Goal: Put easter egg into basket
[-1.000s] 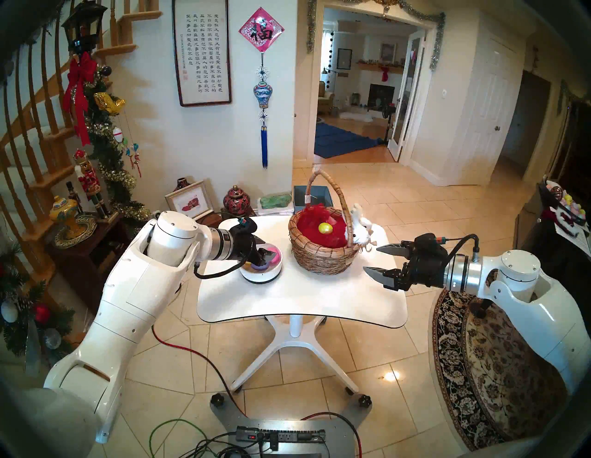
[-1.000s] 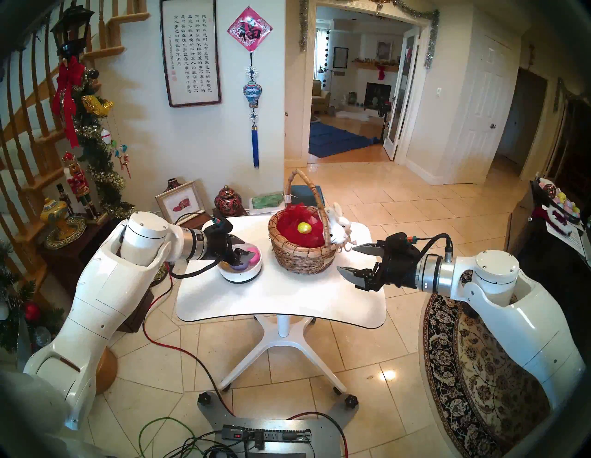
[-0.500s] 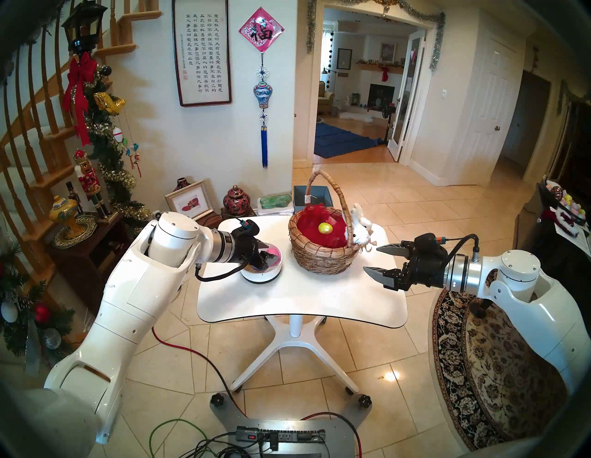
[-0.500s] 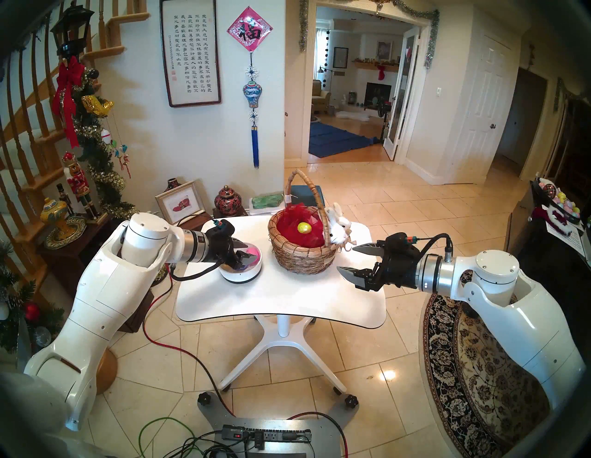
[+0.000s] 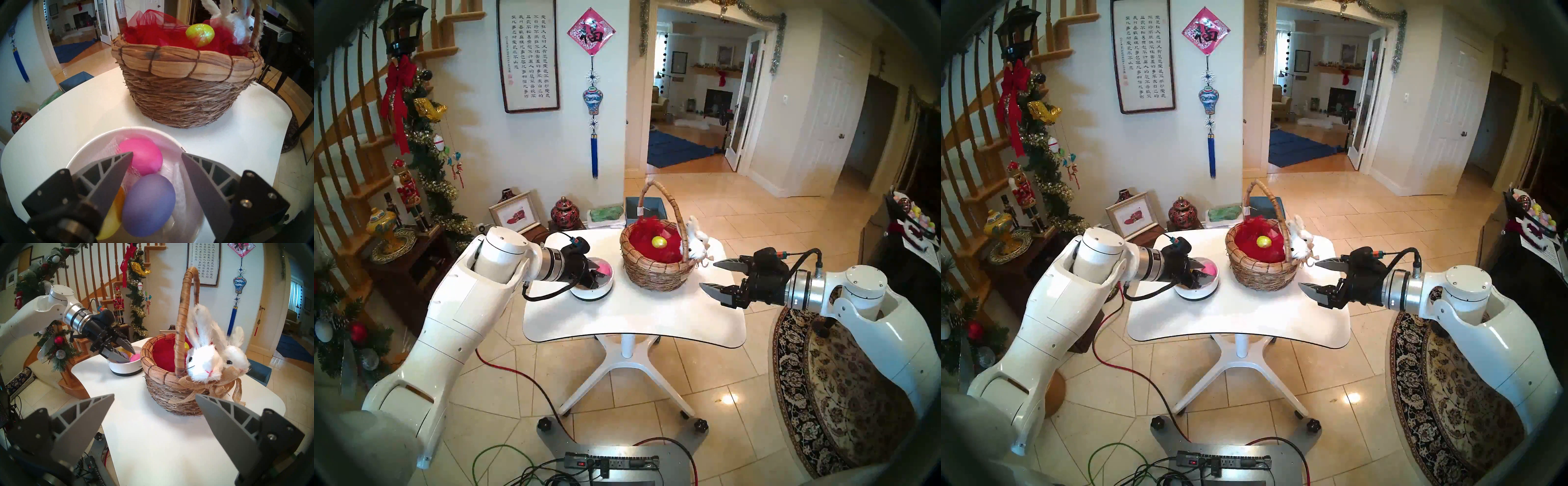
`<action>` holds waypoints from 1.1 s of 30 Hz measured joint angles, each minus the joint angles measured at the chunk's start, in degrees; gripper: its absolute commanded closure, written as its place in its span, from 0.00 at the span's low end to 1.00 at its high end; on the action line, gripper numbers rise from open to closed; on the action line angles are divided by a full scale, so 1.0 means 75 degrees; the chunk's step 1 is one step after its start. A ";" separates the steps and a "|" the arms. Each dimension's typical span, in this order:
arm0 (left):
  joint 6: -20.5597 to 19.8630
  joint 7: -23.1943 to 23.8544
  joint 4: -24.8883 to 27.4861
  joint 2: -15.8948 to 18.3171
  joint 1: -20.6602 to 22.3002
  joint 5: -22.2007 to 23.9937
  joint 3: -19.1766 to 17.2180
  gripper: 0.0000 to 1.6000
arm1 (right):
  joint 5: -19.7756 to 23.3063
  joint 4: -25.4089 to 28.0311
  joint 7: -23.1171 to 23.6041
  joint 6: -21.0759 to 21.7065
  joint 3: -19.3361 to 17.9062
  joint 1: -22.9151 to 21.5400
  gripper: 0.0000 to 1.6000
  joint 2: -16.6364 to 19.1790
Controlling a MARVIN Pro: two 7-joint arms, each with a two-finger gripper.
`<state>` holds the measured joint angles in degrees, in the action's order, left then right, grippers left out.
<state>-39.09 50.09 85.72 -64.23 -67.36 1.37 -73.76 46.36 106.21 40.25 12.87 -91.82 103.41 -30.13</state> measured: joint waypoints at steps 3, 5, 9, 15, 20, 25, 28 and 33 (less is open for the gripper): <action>0.0014 -0.0053 -0.0056 -0.0017 0.0030 -0.0056 0.0000 0.27 | 0.0000 0.0000 0.0000 0.0000 0.0000 0.0000 0.00 0.0000; 0.0023 -0.0091 -0.0087 -0.0028 0.0046 -0.0089 -0.0001 0.27 | 0.0000 0.0000 0.0000 0.0000 0.0000 0.0000 0.00 0.0000; 0.0048 -0.0169 -0.0129 -0.0060 0.0063 -0.0148 -0.0006 0.27 | 0.0000 0.0000 0.0000 0.0000 0.0000 0.0000 0.00 0.0000; 0.0059 -0.0191 -0.0128 -0.0099 0.0073 -0.0153 -0.0003 0.25 | 0.0000 0.0000 0.0000 0.0000 0.0000 0.0000 0.00 0.0000; 0.0059 -0.0143 -0.0134 -0.0125 0.0096 -0.0151 0.0046 0.25 | 0.0000 0.0000 0.0000 0.0000 0.0000 0.0000 0.00 0.0000; 0.0067 -0.0124 -0.0179 -0.0150 0.0132 -0.0196 0.0156 0.24 | 0.0000 0.0000 0.0000 0.0000 0.0000 0.0000 0.00 0.0000; 0.0082 -0.0139 -0.0214 -0.0160 0.0162 -0.0250 0.0194 0.22 | 0.0000 0.0000 0.0000 0.0000 0.0000 0.0000 0.00 0.0000; 0.0093 -0.0211 -0.0269 -0.0189 0.0172 -0.0318 0.0236 0.16 | 0.0000 0.0000 0.0000 0.0000 0.0000 0.0000 0.00 0.0000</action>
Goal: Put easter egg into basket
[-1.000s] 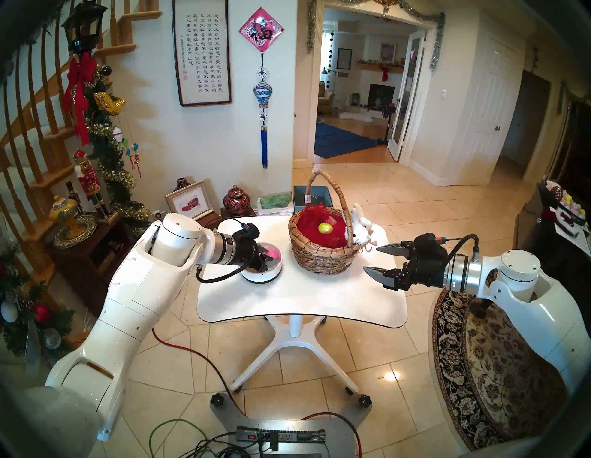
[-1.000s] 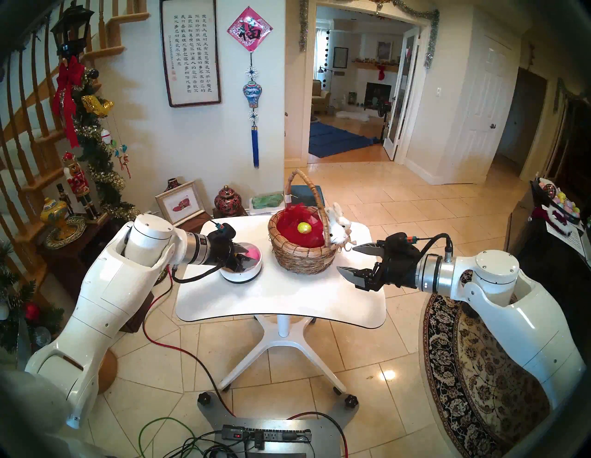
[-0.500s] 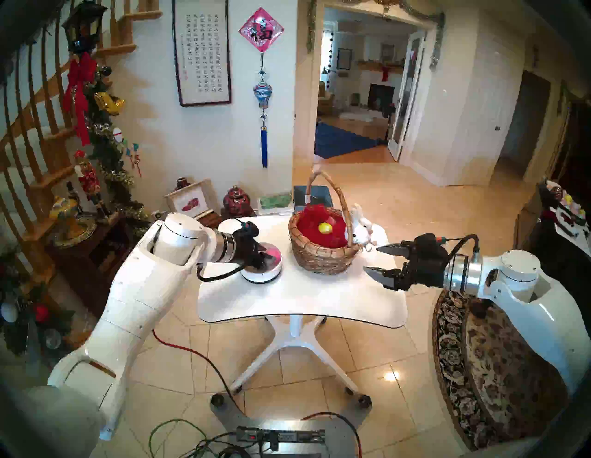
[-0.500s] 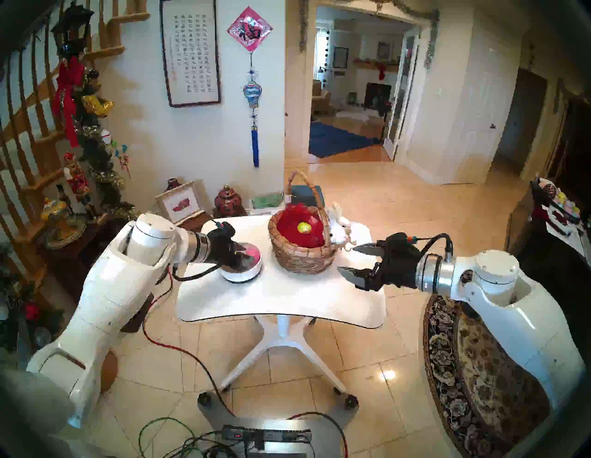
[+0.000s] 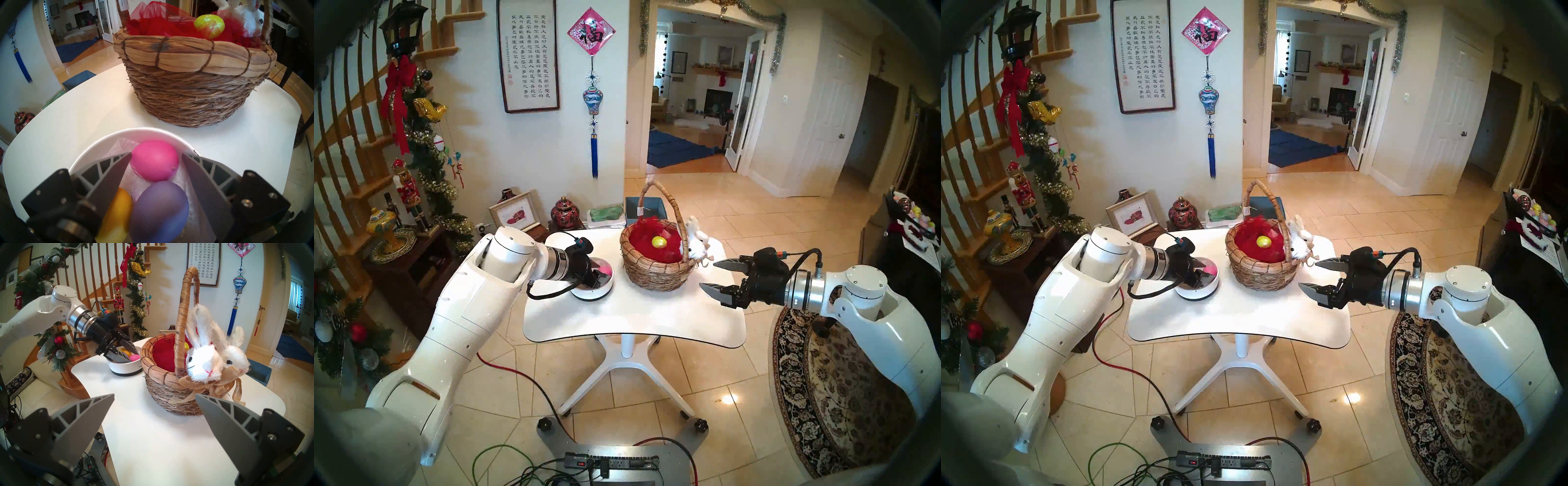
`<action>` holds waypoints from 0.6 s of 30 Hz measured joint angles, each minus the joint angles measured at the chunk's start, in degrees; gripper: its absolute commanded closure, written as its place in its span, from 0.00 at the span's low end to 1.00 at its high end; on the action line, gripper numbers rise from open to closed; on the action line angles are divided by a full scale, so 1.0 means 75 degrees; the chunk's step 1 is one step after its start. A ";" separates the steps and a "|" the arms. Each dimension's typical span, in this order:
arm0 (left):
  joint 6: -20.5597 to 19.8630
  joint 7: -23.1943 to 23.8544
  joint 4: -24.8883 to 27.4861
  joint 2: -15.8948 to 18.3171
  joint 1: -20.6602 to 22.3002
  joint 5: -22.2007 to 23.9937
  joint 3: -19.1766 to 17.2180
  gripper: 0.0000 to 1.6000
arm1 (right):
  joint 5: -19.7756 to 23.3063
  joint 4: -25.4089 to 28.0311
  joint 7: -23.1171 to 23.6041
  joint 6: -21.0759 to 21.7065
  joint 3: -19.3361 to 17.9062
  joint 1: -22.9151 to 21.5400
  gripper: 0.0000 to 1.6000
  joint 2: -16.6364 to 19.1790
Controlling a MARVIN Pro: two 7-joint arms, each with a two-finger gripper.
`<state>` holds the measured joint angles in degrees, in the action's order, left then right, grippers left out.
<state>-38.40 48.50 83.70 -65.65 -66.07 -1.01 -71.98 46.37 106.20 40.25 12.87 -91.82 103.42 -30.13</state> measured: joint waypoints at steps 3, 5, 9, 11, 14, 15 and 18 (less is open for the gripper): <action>0.0005 -0.0054 -0.0014 -0.0012 0.0000 -0.0022 0.0000 0.17 | 0.0000 0.0000 0.0000 0.0000 0.0000 0.0000 0.00 0.0000; 0.0009 -0.0088 -0.0029 -0.0025 0.0000 -0.0032 -0.0004 0.19 | 0.0000 0.0000 0.0000 0.0000 0.0000 0.0000 0.00 0.0000; 0.0015 -0.0122 -0.0043 -0.0042 0.0000 -0.0033 -0.0015 0.56 | 0.0000 0.0000 0.0000 0.0000 0.0000 0.0000 0.00 0.0000; 0.0017 -0.0126 -0.0044 -0.0046 0.0000 -0.0029 -0.0020 0.62 | 0.0000 0.0000 0.0000 0.0000 0.0000 0.0000 0.00 0.0000; 0.0021 -0.0124 -0.0044 -0.0047 -0.0001 -0.0012 -0.0029 0.79 | 0.0000 0.0000 0.0000 0.0000 0.0000 0.0000 0.00 0.0000; 0.0022 -0.0119 -0.0044 -0.0047 -0.0002 -0.0005 -0.0034 0.84 | 0.0000 0.0000 -0.0001 0.0000 0.0000 0.0000 0.00 0.0000; 0.0029 -0.0103 -0.0044 -0.0047 -0.0006 0.0012 -0.0051 0.86 | 0.0000 0.0000 -0.0001 0.0000 0.0000 0.0000 0.00 0.0000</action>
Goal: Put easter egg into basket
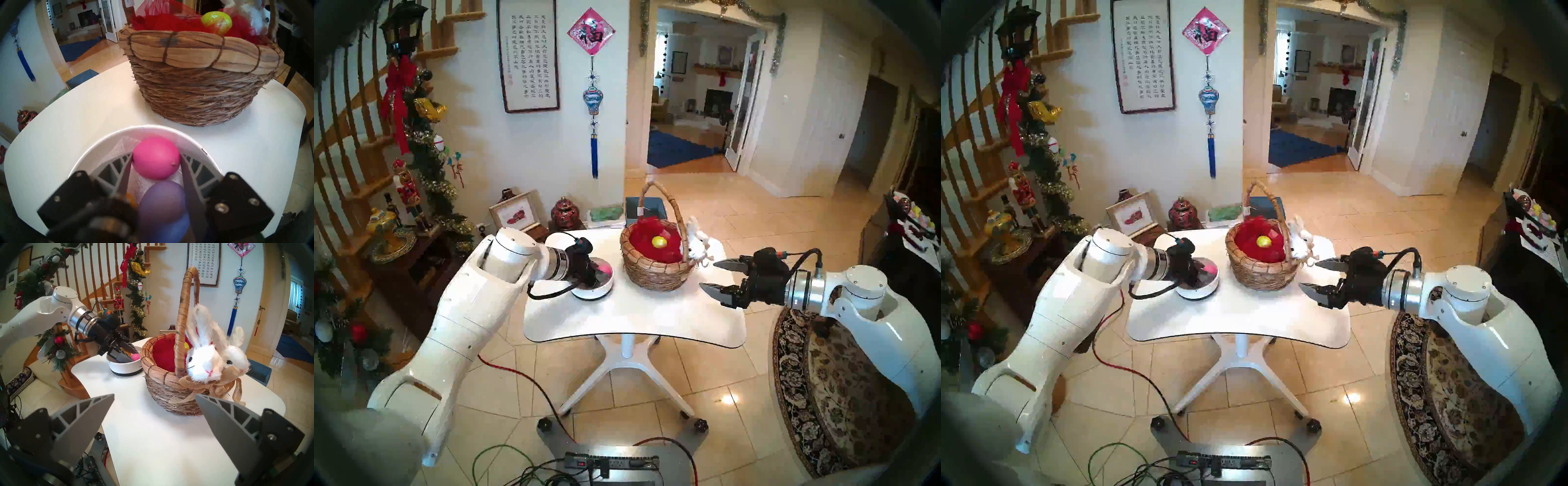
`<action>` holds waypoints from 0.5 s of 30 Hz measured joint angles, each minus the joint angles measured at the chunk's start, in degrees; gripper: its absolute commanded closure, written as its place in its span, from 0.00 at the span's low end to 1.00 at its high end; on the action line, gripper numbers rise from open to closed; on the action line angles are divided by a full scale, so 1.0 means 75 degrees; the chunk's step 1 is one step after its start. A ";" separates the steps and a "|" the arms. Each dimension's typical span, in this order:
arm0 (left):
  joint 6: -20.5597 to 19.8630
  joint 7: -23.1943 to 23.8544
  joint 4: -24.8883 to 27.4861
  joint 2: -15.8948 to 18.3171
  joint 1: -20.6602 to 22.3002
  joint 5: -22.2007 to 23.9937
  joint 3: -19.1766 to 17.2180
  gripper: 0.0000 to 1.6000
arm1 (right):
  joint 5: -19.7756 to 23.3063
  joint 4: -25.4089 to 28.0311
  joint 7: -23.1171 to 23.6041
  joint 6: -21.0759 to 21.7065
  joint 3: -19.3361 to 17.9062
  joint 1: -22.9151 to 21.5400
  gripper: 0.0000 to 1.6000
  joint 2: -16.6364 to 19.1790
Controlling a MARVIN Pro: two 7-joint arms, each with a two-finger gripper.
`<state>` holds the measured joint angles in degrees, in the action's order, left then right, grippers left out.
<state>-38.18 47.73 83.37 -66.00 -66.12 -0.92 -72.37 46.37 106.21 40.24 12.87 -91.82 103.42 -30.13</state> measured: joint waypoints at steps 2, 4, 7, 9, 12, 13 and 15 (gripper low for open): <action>0.0003 0.0007 0.0005 0.0000 -0.0005 0.0011 -0.0014 0.84 | 0.0000 0.0000 0.0000 0.0000 0.0000 0.0000 0.00 0.0000; 0.0003 0.0014 0.0018 0.0000 -0.0010 0.0029 -0.0042 0.81 | 0.0000 0.0000 0.0000 0.0000 0.0000 0.0000 0.00 0.0000; 0.0003 0.0035 0.0048 0.0002 -0.0017 0.0065 -0.0093 0.79 | 0.0000 0.0000 0.0000 0.0000 0.0000 0.0000 0.00 0.0000; 0.0001 0.0061 0.0085 0.0008 -0.0024 0.0092 -0.0139 0.78 | 0.0000 0.0000 0.0000 0.0000 0.0000 0.0000 0.00 0.0000; -0.0004 0.0102 0.0170 0.0030 -0.0038 0.0144 -0.0225 0.75 | 0.0000 0.0000 0.0000 0.0000 0.0000 0.0000 0.00 0.0000; -0.0006 0.0119 0.0206 0.0043 -0.0044 0.0167 -0.0263 0.74 | 0.0000 0.0000 0.0000 0.0000 0.0000 0.0000 0.00 0.0000; -0.0018 0.0153 0.0278 0.0077 -0.0054 0.0208 -0.0333 0.72 | 0.0000 0.0000 0.0000 0.0000 0.0000 0.0000 0.00 0.0000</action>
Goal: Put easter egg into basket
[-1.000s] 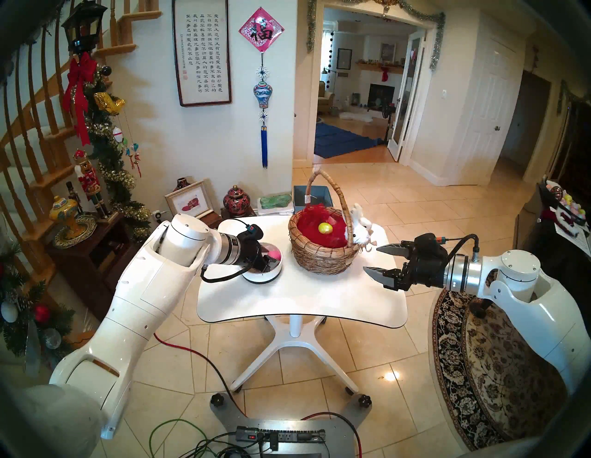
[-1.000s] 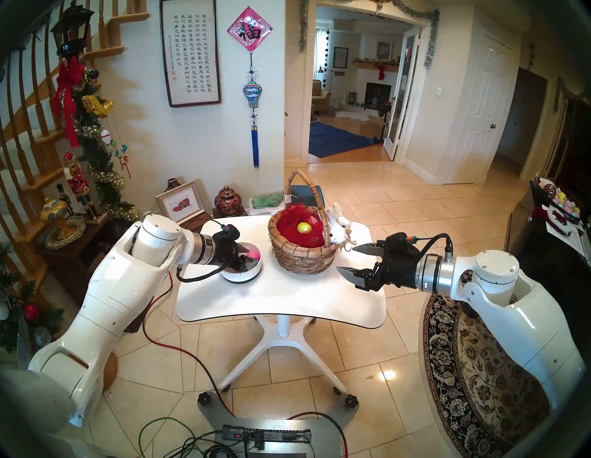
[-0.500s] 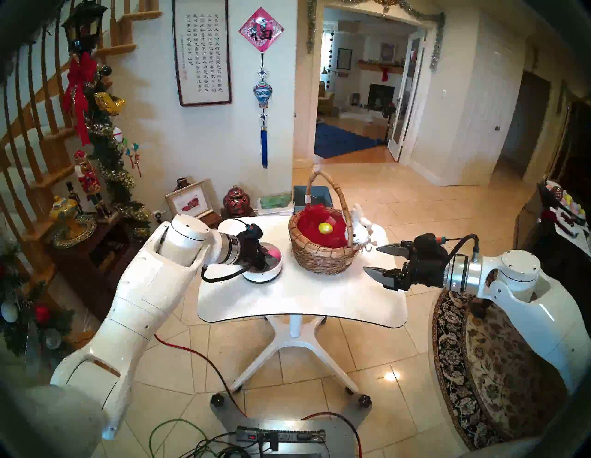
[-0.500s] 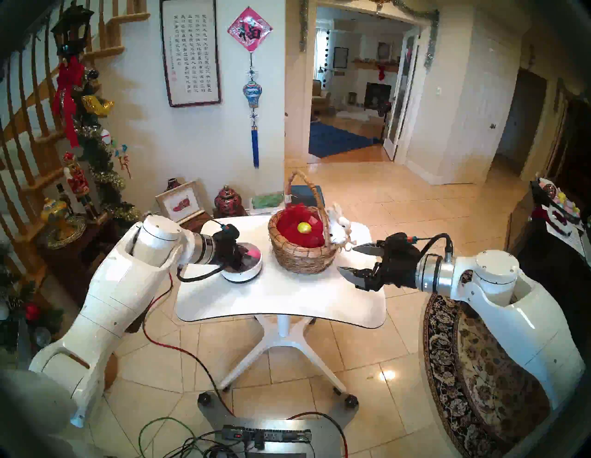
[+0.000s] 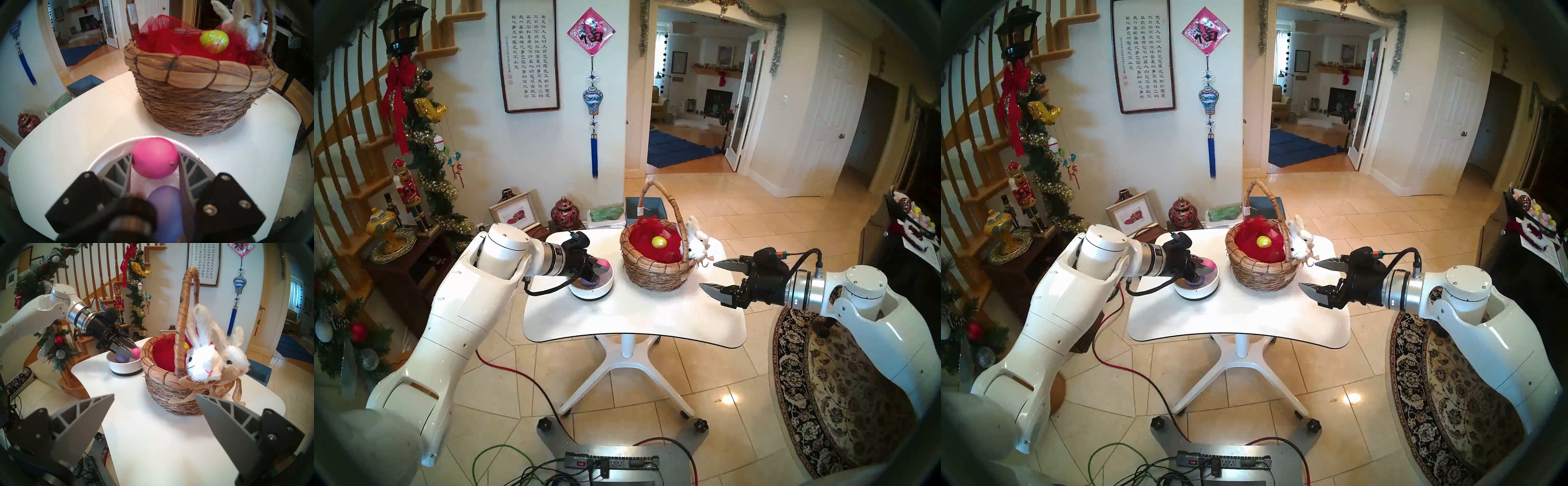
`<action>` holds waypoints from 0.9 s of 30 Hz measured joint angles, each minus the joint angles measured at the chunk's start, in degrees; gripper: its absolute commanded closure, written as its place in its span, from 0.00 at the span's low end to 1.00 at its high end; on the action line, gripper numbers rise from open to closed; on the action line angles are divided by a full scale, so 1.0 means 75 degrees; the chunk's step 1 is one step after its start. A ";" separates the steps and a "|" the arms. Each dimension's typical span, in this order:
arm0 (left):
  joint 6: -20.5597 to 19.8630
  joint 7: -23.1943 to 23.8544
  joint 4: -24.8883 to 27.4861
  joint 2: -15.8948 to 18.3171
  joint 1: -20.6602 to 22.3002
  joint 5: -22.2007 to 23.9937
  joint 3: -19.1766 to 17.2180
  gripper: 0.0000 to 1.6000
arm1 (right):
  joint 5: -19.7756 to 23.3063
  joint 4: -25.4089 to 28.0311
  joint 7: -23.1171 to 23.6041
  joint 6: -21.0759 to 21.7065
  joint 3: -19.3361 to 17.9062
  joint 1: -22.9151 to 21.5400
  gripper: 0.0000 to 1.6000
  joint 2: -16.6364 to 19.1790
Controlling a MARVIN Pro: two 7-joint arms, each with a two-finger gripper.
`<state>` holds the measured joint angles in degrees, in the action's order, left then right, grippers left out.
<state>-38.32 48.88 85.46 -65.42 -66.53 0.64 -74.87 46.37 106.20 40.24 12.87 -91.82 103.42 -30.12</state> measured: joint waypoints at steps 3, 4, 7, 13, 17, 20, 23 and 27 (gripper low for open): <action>-0.0032 0.0036 0.0100 0.0042 -0.0017 0.0046 -0.0082 0.70 | 0.0000 0.0000 0.0000 0.0000 0.0000 0.0000 0.00 0.0000; -0.0041 0.0043 0.0120 0.0049 -0.0021 0.0055 -0.0097 0.70 | 0.0000 0.0000 0.0000 0.0000 0.0000 0.0000 0.00 0.0000; -0.0092 0.0076 0.0213 0.0076 -0.0039 0.0101 -0.0165 0.69 | 0.0000 0.0000 0.0000 0.0000 0.0000 0.0000 0.00 0.0000; -0.0216 0.0195 0.0536 0.0134 -0.0092 0.0247 -0.0340 0.67 | 0.0000 0.0000 0.0000 0.0000 0.0001 0.0000 0.00 0.0000; -0.0314 0.0271 0.0782 0.0161 -0.0127 0.0342 -0.0432 0.66 | 0.0000 0.0000 0.0000 0.0000 0.0002 0.0000 0.00 0.0000; -0.0362 0.0294 0.0857 0.0156 -0.0130 0.0377 -0.0461 0.66 | 0.0000 0.0000 0.0000 0.0000 0.0002 0.0000 0.00 0.0000; -0.0417 0.0308 0.0892 0.0113 -0.0126 0.0409 -0.0476 0.65 | 0.0000 0.0000 0.0000 0.0000 0.0002 0.0000 0.00 0.0000; -0.0481 0.0322 0.0919 0.0033 -0.0095 0.0426 -0.0455 0.65 | 0.0000 0.0000 0.0000 0.0000 0.0002 0.0000 0.00 0.0000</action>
<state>-41.92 51.30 92.35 -65.18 -67.24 3.83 -78.28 46.37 106.20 40.24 12.86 -91.81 103.42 -30.12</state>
